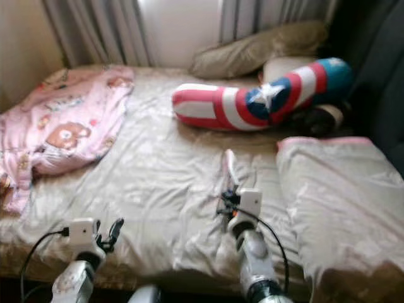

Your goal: Clean up the room

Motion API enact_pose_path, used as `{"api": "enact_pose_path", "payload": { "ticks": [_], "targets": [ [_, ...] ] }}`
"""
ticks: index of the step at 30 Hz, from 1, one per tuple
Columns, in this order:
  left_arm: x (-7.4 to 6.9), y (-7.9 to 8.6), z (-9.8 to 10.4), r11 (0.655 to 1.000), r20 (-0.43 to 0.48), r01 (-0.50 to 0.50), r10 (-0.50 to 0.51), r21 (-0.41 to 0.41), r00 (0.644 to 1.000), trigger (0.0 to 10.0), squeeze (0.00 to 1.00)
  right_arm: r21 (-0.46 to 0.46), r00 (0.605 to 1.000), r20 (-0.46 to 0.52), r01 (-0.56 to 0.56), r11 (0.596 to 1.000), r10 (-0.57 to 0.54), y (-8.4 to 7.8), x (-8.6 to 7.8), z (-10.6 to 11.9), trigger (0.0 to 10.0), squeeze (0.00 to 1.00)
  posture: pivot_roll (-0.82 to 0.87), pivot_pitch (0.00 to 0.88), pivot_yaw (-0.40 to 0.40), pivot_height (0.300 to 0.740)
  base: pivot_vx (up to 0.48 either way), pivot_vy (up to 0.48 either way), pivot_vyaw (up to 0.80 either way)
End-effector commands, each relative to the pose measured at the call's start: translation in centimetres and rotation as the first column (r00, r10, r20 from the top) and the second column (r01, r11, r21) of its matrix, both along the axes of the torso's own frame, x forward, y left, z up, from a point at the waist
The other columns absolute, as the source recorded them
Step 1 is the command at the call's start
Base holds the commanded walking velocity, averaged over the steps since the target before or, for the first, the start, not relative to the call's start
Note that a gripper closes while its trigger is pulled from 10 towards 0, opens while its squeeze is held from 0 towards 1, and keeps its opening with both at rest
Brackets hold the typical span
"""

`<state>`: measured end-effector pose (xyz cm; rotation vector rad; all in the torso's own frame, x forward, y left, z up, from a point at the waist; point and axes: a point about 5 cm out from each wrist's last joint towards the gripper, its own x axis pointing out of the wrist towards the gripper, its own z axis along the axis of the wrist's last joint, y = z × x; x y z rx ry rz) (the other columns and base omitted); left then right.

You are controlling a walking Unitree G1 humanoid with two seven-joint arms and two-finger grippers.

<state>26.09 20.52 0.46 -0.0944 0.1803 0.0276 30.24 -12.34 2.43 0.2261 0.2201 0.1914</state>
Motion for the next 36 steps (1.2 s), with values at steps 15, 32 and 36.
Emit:
{"api": "enact_pose_path", "payload": {
  "ticks": [15,32,36],
  "targets": [
    [-0.2,-0.2,-0.2,1.000,-0.008,0.006,-0.006,-0.014,1.000,10.0,0.00,0.009,0.999,0.038,-0.002,1.000,0.002,0.1,0.5,0.7,10.0,0.00,0.07,0.000,0.022,0.646,0.279,0.000,0.00],
    [0.3,-0.3,1.0,0.999,0.053,0.031,-0.032,0.005,0.998,10.0,0.00,0.238,0.990,-0.096,0.124,0.963,-0.104,-0.7,0.9,0.0,10.0,0.00,0.11,0.000,0.024,0.646,0.120,0.000,0.00],
    [0.2,-0.1,1.3,0.999,0.069,0.034,-0.035,0.012,0.997,10.0,0.00,0.322,0.981,-0.146,0.168,0.932,-0.126,-0.6,1.1,-0.2,10.0,0.00,0.13,0.000,0.027,0.646,0.000,0.000,0.00]
  ]
}}
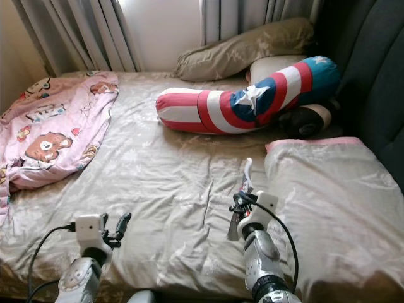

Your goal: Clean up the room

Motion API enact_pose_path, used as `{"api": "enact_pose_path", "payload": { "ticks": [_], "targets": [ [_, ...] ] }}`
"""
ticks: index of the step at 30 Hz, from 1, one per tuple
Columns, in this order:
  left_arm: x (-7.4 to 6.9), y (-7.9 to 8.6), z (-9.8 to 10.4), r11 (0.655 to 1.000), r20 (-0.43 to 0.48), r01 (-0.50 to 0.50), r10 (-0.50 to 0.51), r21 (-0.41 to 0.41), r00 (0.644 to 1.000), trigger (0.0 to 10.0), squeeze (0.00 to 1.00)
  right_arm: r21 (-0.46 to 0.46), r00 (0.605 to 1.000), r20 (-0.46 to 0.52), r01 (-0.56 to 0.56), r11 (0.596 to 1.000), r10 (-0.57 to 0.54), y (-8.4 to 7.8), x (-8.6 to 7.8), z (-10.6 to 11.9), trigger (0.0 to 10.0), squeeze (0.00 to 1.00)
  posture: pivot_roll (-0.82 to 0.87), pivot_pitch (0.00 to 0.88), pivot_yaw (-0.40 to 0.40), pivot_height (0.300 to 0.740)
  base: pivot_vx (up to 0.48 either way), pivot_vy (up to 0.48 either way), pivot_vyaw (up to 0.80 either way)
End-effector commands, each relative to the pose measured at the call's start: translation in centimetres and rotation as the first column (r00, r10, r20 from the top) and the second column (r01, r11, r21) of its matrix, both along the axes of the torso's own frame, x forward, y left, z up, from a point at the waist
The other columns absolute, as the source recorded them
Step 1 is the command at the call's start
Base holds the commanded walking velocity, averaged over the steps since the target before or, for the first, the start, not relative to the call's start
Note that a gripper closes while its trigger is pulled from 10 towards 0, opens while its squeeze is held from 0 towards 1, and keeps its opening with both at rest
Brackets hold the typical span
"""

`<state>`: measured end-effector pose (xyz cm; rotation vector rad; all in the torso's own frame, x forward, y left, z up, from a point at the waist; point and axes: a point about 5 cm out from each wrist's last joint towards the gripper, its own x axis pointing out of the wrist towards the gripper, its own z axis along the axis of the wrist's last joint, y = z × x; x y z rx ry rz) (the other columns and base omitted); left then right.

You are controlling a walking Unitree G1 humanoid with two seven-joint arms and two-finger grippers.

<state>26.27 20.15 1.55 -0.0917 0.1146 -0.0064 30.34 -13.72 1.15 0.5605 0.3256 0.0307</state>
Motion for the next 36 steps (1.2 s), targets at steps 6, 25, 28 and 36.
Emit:
{"api": "enact_pose_path", "payload": {
  "ticks": [6,25,28,36],
  "targets": [
    [-1.3,0.8,1.1,0.997,0.041,0.034,-0.037,0.062,0.998,10.0,0.00,0.422,0.992,-0.054,0.124,0.898,-0.112,1.3,1.6,1.1,10.0,0.00,0.19,0.018,0.049,0.646,0.000,0.000,0.00],
    [-5.7,1.1,1.5,0.990,0.000,0.092,-0.092,0.108,0.996,10.0,0.00,0.369,0.873,-0.322,0.472,0.801,-0.366,-3.3,-1.9,-2.9,10.0,0.00,0.29,0.136,0.117,0.646,0.000,0.000,0.00],
    [-6.1,0.8,1.6,0.989,-0.014,0.103,-0.102,0.105,0.995,10.0,0.00,0.337,0.870,-0.336,0.468,0.817,-0.360,-3.5,-2.2,-3.2,10.0,0.00,0.30,0.150,0.124,0.646,0.000,0.000,0.00],
    [-7.6,0.4,1.9,0.989,-0.071,0.118,-0.111,0.094,0.991,10.0,0.00,0.320,0.790,-0.422,0.589,0.742,-0.445,-4.6,-3.6,-4.3,10.0,0.00,0.30,0.169,0.134,0.646,0.000,0.000,0.00]
  ]
}}
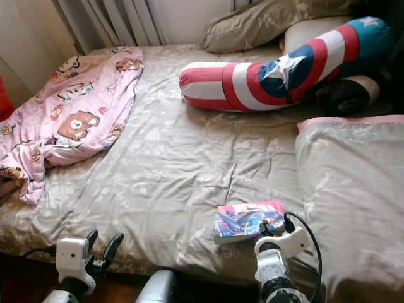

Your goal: Clean up the room

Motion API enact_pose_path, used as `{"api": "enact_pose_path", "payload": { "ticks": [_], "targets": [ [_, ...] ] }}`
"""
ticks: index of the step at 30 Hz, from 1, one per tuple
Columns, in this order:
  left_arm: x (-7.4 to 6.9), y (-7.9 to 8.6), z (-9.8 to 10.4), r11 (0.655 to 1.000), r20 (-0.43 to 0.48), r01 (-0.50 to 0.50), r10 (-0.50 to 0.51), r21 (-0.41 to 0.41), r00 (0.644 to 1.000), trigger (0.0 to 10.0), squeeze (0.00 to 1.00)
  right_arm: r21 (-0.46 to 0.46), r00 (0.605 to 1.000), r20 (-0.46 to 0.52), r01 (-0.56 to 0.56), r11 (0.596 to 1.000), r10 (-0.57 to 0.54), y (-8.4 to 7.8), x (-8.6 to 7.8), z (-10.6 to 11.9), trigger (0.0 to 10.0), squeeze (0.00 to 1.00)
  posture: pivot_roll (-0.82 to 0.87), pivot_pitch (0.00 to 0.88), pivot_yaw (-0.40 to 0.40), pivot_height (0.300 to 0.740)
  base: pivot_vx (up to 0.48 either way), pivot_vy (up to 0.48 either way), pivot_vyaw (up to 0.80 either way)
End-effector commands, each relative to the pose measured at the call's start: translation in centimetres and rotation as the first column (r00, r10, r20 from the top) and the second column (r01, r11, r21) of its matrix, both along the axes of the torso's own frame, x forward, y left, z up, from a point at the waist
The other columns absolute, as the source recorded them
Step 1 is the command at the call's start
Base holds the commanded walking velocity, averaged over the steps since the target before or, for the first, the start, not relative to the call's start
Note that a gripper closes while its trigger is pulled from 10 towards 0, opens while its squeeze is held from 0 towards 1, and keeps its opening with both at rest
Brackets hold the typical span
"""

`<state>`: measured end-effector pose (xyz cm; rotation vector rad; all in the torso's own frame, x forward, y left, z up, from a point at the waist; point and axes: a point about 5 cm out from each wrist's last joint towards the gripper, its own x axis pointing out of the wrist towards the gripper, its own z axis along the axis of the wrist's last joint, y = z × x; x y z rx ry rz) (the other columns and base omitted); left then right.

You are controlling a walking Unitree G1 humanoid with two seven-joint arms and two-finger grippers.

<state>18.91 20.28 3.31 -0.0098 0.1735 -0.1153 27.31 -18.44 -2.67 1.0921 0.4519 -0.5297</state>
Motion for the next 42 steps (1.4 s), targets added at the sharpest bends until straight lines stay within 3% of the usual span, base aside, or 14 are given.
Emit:
{"api": "enact_pose_path", "payload": {
  "ticks": [1,8,9,10,11,27,28,29,30,31,42],
  "targets": [
    [-0.3,0.3,0.2,1.000,-0.014,0.000,0.001,0.024,1.000,10.0,0.00,0.022,0.999,-0.040,0.033,0.999,-0.032,0.1,-0.8,-0.7,10.0,0.00,0.30,0.171,0.134,0.646,0.000,0.000,0.00],
    [-0.3,0.4,0.6,1.000,-0.028,-0.003,0.003,0.025,1.000,10.0,0.00,0.026,0.998,-0.057,0.037,0.999,-0.035,0.2,-1.1,-1.0,10.0,0.00,0.30,0.170,0.133,0.646,0.000,0.000,0.00],
    [-0.2,0.4,0.7,1.000,-0.031,-0.003,0.003,0.024,1.000,10.0,0.00,0.021,0.998,-0.058,0.025,0.999,-0.024,0.2,-1.1,-1.0,10.0,0.54,0.30,0.167,0.132,0.646,0.000,0.000,0.00],
    [-0.2,0.4,0.7,1.000,-0.031,-0.003,0.003,0.024,1.000,10.0,0.00,0.021,0.998,-0.058,0.025,0.999,-0.024,0.2,-1.1,-1.0,10.0,0.54,0.30,0.167,0.132,0.646,0.000,0.000,0.00],
    [-0.1,0.3,0.7,1.000,-0.034,-0.002,0.003,0.022,0.999,10.0,0.00,0.018,0.998,-0.059,0.021,1.000,-0.020,0.2,-1.1,-1.0,10.0,1.00,0.30,0.165,0.132,0.646,0.000,0.000,0.00],
    [0.5,0.1,0.7,1.000,-0.044,0.002,-0.001,0.018,0.999,10.0,0.00,-0.009,0.994,-0.109,0.016,1.000,-0.017,-0.3,-1.9,-1.6,10.0,1.00,0.28,0.151,0.128,0.646,0.000,0.000,0.00],
    [0.6,0.1,0.7,1.000,-0.042,0.002,-0.001,0.018,0.999,10.0,0.00,-0.010,0.993,-0.118,0.014,1.000,-0.015,-0.3,-2.1,-1.7,10.0,0.94,0.28,0.149,0.128,0.646,0.000,0.000,0.00],
    [0.7,0.1,0.8,1.000,-0.041,0.002,-0.001,0.018,0.999,10.0,0.00,-0.010,0.992,-0.127,0.012,1.000,-0.013,-0.2,-2.2,-1.8,10.0,0.63,0.28,0.148,0.128,0.646,0.000,0.000,0.00],
    [0.8,0.1,0.8,1.000,-0.040,0.002,-0.001,0.017,0.999,10.0,0.00,-0.011,0.991,-0.137,0.011,1.000,-0.012,-0.2,-2.4,-1.9,10.0,0.11,0.28,0.144,0.128,0.646,0.000,0.000,0.00],
    [0.8,0.0,0.8,1.000,-0.039,0.002,-0.002,0.017,0.999,10.0,0.00,-0.012,0.989,-0.147,0.009,1.000,-0.011,-0.2,-2.5,-2.0,10.0,0.00,0.28,0.142,0.129,0.646,0.000,0.000,0.00],
    [2.4,-0.1,0.5,1.000,-0.031,0.000,0.001,0.010,1.000,10.0,0.00,-0.057,0.984,-0.175,-0.038,0.998,0.027,-0.2,-2.8,-2.2,10.0,0.00,0.25,0.097,0.114,0.646,0.000,0.000,0.00]
  ]
}}
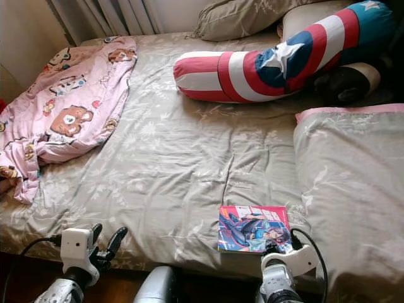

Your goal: Clean up the room

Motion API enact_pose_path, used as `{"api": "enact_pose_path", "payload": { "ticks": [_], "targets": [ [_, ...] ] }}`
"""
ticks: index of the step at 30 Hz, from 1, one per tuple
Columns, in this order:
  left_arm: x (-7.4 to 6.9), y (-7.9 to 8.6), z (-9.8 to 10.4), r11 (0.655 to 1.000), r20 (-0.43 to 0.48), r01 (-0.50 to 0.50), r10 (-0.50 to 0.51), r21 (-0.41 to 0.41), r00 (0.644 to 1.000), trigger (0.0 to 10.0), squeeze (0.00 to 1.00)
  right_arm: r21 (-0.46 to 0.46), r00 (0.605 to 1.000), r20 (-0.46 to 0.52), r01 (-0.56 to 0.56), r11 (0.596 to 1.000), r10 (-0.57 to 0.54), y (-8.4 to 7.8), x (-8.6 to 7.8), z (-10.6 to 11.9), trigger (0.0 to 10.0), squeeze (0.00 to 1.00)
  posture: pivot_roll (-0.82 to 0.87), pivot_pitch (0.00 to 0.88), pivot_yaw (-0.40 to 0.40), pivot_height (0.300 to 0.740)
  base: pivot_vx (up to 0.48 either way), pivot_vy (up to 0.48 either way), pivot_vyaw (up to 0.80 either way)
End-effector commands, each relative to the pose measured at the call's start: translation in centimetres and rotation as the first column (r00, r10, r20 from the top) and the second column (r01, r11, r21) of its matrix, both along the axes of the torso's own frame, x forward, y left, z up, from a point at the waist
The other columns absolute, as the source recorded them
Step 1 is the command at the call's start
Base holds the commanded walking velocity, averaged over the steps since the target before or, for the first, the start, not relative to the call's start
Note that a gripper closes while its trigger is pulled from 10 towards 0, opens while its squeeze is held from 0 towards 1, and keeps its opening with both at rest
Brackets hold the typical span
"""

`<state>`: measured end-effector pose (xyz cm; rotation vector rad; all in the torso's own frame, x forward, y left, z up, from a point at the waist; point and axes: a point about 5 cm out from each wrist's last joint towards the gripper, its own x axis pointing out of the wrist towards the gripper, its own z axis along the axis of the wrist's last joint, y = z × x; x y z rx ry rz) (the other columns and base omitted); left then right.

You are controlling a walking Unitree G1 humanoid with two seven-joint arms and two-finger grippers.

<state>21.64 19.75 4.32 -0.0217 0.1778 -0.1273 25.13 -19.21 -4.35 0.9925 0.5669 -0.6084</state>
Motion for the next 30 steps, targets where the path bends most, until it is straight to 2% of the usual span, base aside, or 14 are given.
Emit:
{"api": "enact_pose_path", "payload": {
  "ticks": [1,7,8,11,12,14,16,21,30],
  "targets": [
    [0.0,0.4,-0.6,1.000,-0.022,-0.012,0.012,0.020,1.000,10.0,0.00,-0.010,1.000,-0.022,-0.017,1.000,0.017,0.4,-0.5,-0.4,10.0,0.00,0.24,0.090,0.112,0.646,0.000,0.000,0.00],
    [1.0,0.3,-0.8,1.000,-0.019,-0.015,0.015,0.013,1.000,10.0,0.00,-0.044,1.000,0.007,-0.022,0.999,0.022,0.1,-0.3,-0.1,10.0,0.00,0.20,0.050,0.101,0.646,0.000,0.000,0.00],
    [1.6,0.2,-1.2,1.000,-0.024,-0.017,0.017,0.009,1.000,10.0,0.00,-0.045,1.000,-0.005,-0.027,0.999,0.027,0.1,-0.6,-0.4,10.0,0.00,0.18,0.033,0.095,0.646,0.000,0.000,0.00],
    [1.8,0.2,-1.4,1.000,-0.028,-0.018,0.018,0.007,0.999,10.0,0.00,-0.051,0.999,-0.016,-0.040,0.998,0.039,0.2,-0.8,-0.5,10.0,0.00,0.18,0.019,0.089,0.646,0.000,0.000,0.00],
    [2.0,0.1,-1.6,1.000,-0.033,-0.017,0.018,0.005,0.999,10.0,0.00,-0.062,0.998,-0.021,-0.054,0.997,0.053,0.3,-0.9,-0.6,10.0,0.00,0.18,0.016,0.087,0.646,0.000,0.000,0.00],
    [2.8,0.4,-2.4,0.999,-0.052,-0.044,0.044,-0.006,0.998,10.0,0.00,-0.152,0.988,-0.012,-0.157,0.976,0.157,0.9,-0.6,-0.3,10.0,0.00,0.14,0.000,0.077,0.646,0.000,0.000,0.00],
    [3.0,0.5,-2.7,0.999,-0.060,-0.052,0.052,-0.008,0.997,10.0,0.00,-0.183,0.982,-0.005,-0.188,0.965,0.191,1.1,-0.4,-0.2,10.0,0.00,0.14,0.000,0.073,0.646,0.000,0.000,0.00],
    [3.6,0.1,-3.0,0.998,-0.067,-0.053,0.052,-0.013,0.996,10.0,0.00,-0.177,0.972,0.014,-0.227,0.958,0.233,1.8,-0.2,-0.1,10.0,0.00,0.11,0.000,0.056,0.646,0.000,0.000,0.00],
    [4.0,0.0,-3.5,0.997,-0.074,-0.071,0.069,-0.024,0.995,10.0,0.00,-0.193,0.966,0.012,-0.250,0.949,0.257,1.7,-0.2,-0.1,10.0,0.00,0.10,0.000,0.037,0.646,0.000,0.000,0.00]
  ]
}}
